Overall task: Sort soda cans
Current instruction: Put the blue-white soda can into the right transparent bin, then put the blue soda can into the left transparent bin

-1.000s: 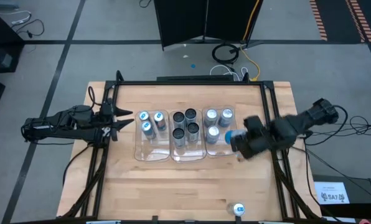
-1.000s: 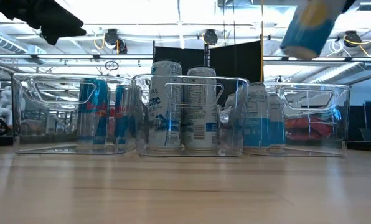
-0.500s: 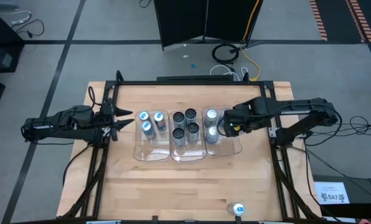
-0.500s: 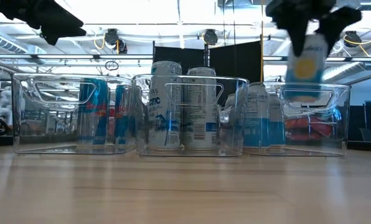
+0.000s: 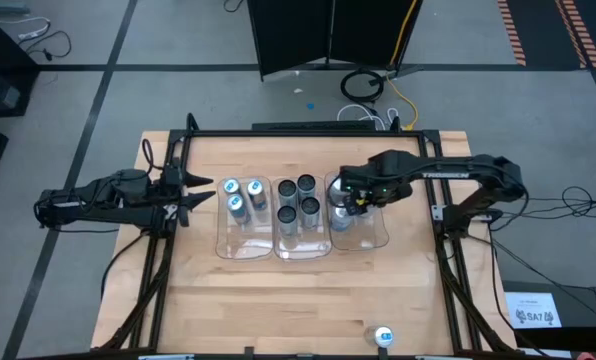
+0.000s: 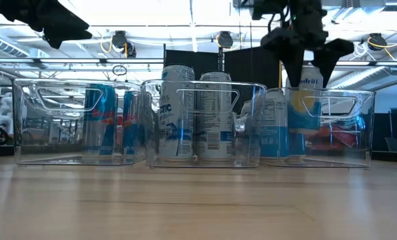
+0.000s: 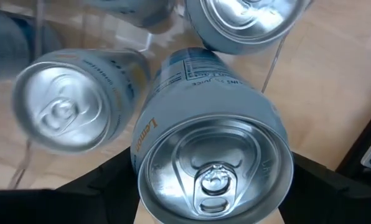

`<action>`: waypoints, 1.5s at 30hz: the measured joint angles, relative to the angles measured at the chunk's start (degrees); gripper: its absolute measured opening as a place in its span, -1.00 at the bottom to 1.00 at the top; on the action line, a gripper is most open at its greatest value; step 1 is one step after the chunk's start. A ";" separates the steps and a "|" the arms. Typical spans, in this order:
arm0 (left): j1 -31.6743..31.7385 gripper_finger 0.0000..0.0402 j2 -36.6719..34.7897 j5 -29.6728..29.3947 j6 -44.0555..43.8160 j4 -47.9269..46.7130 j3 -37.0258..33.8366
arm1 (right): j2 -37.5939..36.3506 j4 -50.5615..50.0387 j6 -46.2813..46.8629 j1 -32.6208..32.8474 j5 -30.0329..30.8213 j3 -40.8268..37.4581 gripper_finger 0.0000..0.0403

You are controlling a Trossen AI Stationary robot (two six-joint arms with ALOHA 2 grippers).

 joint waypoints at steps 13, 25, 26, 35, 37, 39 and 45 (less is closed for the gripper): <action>-0.04 -0.14 -0.02 1.05 -0.11 -0.08 0.00 | 8.04 0.15 -4.81 -1.36 -1.28 0.00 0.58; -0.04 -0.14 -0.01 1.70 -0.08 -0.17 0.00 | 7.24 0.28 -4.55 -1.34 1.24 0.13 0.61; -0.04 -0.14 -0.01 1.73 -0.07 -0.17 0.00 | 7.10 0.34 -4.49 -1.34 1.33 0.13 0.61; -0.04 -0.14 0.00 1.73 -0.07 -0.15 0.00 | 1.31 0.15 -1.61 -1.30 1.34 0.11 0.61; -0.04 -0.14 0.00 1.75 -0.06 -0.15 0.00 | -0.71 -0.02 -0.63 -1.30 1.07 0.11 0.61; -0.04 -0.14 -0.01 1.75 -0.06 -0.14 0.00 | -2.92 -0.24 0.52 -1.20 0.22 0.11 0.61; -0.04 -0.14 -0.02 1.75 -0.04 -0.13 0.00 | -9.37 -1.20 4.28 3.48 -0.32 0.11 0.61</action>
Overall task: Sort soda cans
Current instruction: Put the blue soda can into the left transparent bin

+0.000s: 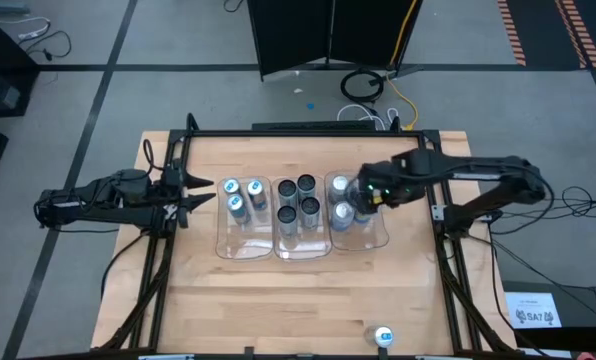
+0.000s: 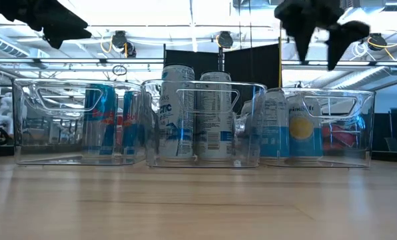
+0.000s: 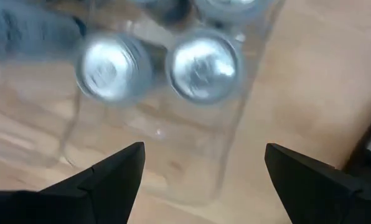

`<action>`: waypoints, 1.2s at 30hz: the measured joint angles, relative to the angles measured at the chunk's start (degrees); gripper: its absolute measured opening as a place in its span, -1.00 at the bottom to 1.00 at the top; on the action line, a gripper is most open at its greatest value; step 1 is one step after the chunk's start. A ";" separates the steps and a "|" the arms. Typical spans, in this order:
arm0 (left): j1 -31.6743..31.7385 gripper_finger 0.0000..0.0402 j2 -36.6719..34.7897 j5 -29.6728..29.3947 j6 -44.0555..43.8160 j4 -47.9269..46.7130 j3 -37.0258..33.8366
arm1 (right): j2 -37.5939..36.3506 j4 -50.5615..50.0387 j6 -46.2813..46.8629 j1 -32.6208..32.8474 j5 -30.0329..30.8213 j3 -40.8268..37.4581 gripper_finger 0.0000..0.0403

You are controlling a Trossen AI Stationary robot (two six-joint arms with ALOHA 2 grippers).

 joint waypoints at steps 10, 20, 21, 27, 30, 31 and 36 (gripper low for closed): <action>0.00 -0.14 0.00 0.02 -0.02 -0.02 0.00 | -5.10 -7.98 8.04 14.08 0.31 -0.07 0.29; 0.00 -0.14 0.02 0.02 -0.07 -0.01 0.00 | -10.78 2.22 15.75 30.86 0.46 -5.62 0.07; 0.00 -0.14 0.01 0.02 -0.07 -0.02 0.00 | -11.97 5.90 16.67 32.32 0.46 -8.20 0.07; 0.00 -0.14 0.01 0.04 -0.09 -0.01 0.00 | -18.62 25.45 22.27 39.24 0.55 -25.69 0.07; 0.00 -0.14 0.00 0.04 -0.09 -0.01 0.00 | -20.32 29.42 25.50 42.23 2.55 -30.66 0.07; 0.00 -0.14 0.02 0.04 -0.09 0.00 0.00 | -20.62 29.72 26.58 43.32 3.57 -31.59 0.07; 0.00 -0.14 0.01 0.04 -0.09 -0.01 0.00 | -20.73 29.42 27.83 48.54 7.07 -32.46 0.07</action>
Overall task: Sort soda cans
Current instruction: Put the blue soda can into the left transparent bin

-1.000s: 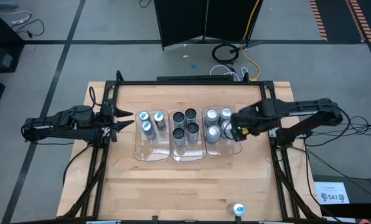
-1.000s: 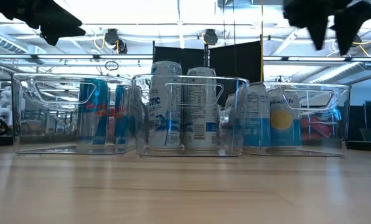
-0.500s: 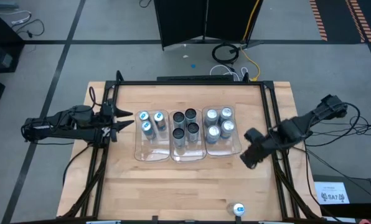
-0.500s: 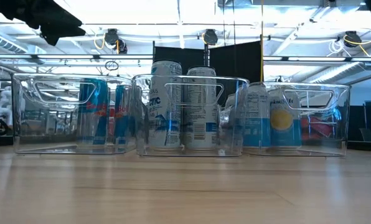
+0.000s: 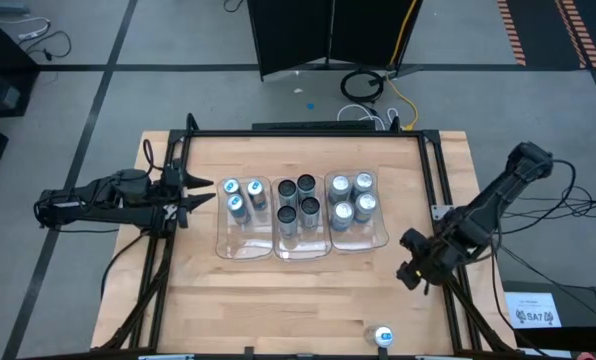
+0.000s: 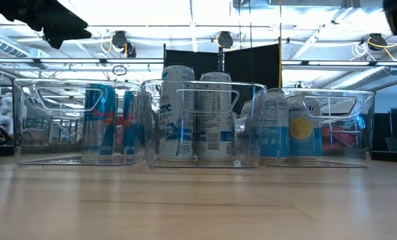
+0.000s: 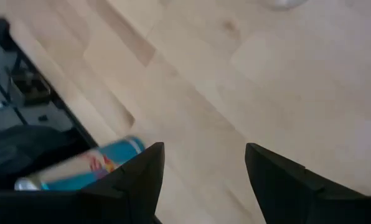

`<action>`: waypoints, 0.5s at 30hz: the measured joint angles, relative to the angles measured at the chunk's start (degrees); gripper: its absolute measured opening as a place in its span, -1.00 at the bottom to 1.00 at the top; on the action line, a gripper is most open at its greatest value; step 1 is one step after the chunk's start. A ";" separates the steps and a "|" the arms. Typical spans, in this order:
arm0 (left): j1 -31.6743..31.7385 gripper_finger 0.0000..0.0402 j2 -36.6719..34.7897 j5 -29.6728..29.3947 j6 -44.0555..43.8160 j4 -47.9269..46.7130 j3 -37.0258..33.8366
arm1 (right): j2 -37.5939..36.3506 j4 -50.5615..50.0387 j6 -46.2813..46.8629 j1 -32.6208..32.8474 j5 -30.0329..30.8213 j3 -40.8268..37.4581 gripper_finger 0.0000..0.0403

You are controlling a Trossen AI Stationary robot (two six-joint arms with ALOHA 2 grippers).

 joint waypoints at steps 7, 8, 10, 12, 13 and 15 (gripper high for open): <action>0.00 -0.14 -0.01 0.00 0.00 0.01 0.00 | 0.02 -0.54 3.71 4.75 -1.83 -0.02 0.09; 0.00 -0.14 0.01 0.00 0.00 -0.01 0.00 | 0.01 -0.57 4.59 5.18 -3.24 -0.02 0.11; 0.00 -0.14 0.00 0.00 0.01 0.01 0.00 | 0.02 -0.87 6.37 6.16 -5.55 -0.02 0.19; 0.00 -0.14 0.01 0.00 0.02 -0.01 0.00 | 0.02 -1.05 7.36 7.28 -6.64 -0.02 0.30; 0.00 -0.14 0.01 0.00 0.02 0.00 0.00 | 0.02 -1.03 7.42 7.75 -6.66 -0.02 0.37; 0.00 -0.14 0.01 -0.01 0.02 -0.01 0.00 | 0.11 -1.05 8.37 8.54 -6.72 -0.02 0.50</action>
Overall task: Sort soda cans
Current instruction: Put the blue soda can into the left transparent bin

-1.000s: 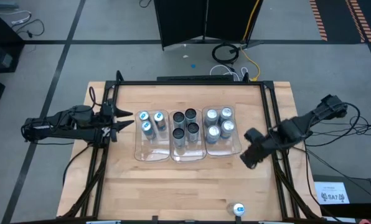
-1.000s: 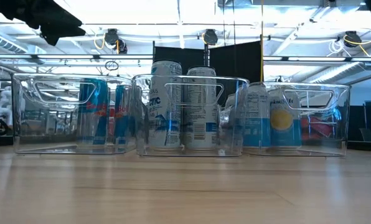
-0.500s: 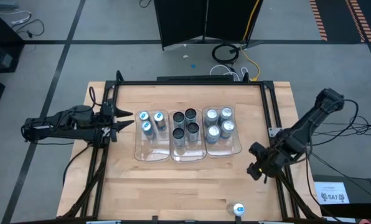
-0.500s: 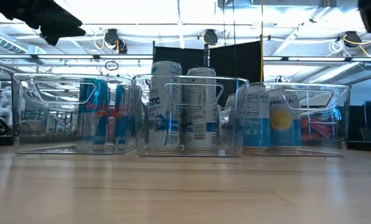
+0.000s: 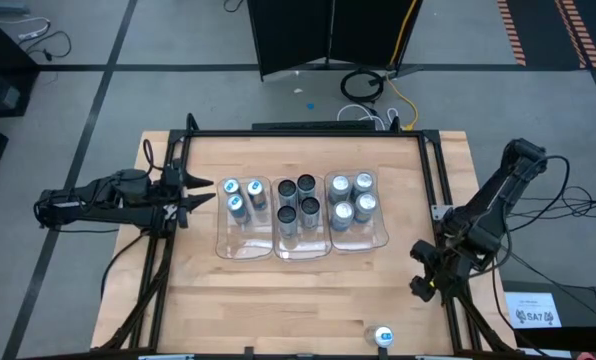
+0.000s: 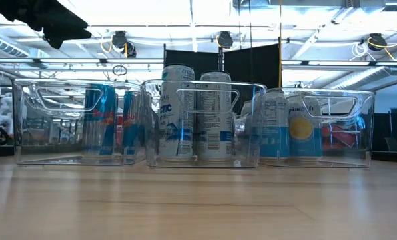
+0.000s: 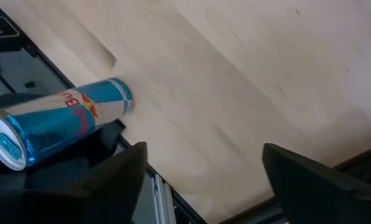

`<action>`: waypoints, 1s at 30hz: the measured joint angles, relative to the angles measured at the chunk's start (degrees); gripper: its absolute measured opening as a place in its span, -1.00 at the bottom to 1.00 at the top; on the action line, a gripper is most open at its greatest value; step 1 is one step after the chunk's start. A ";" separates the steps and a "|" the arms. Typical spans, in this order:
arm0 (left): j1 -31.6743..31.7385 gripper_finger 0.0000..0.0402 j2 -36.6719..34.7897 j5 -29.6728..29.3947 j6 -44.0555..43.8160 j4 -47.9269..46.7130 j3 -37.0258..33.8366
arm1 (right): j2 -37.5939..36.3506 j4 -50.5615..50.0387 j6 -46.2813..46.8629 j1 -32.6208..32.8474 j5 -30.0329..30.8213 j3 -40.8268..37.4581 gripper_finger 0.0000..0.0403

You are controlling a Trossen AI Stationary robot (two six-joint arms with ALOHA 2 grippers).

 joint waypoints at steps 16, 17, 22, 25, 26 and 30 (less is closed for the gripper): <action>0.00 -0.14 0.00 0.01 -0.02 0.00 0.00 | 9.51 5.14 3.76 7.21 -7.24 -0.09 0.94; 0.00 -0.14 0.00 0.01 -0.02 0.00 0.00 | 9.96 6.03 4.21 7.47 -7.22 -0.09 0.94; 0.00 -0.14 -0.01 0.01 -0.03 0.01 0.00 | 13.14 7.57 4.64 9.94 -8.20 -0.09 0.93; 0.00 -0.14 0.00 0.01 -0.04 0.00 0.00 | 16.17 8.66 4.91 11.58 -10.74 -0.02 0.93; 0.00 -0.14 -0.02 0.01 -0.04 0.00 0.00 | 17.15 9.17 4.12 12.12 -11.25 0.02 0.93; 0.00 -0.14 -0.02 0.01 -0.04 0.00 0.00 | 20.63 11.05 0.37 13.24 -11.24 0.11 0.93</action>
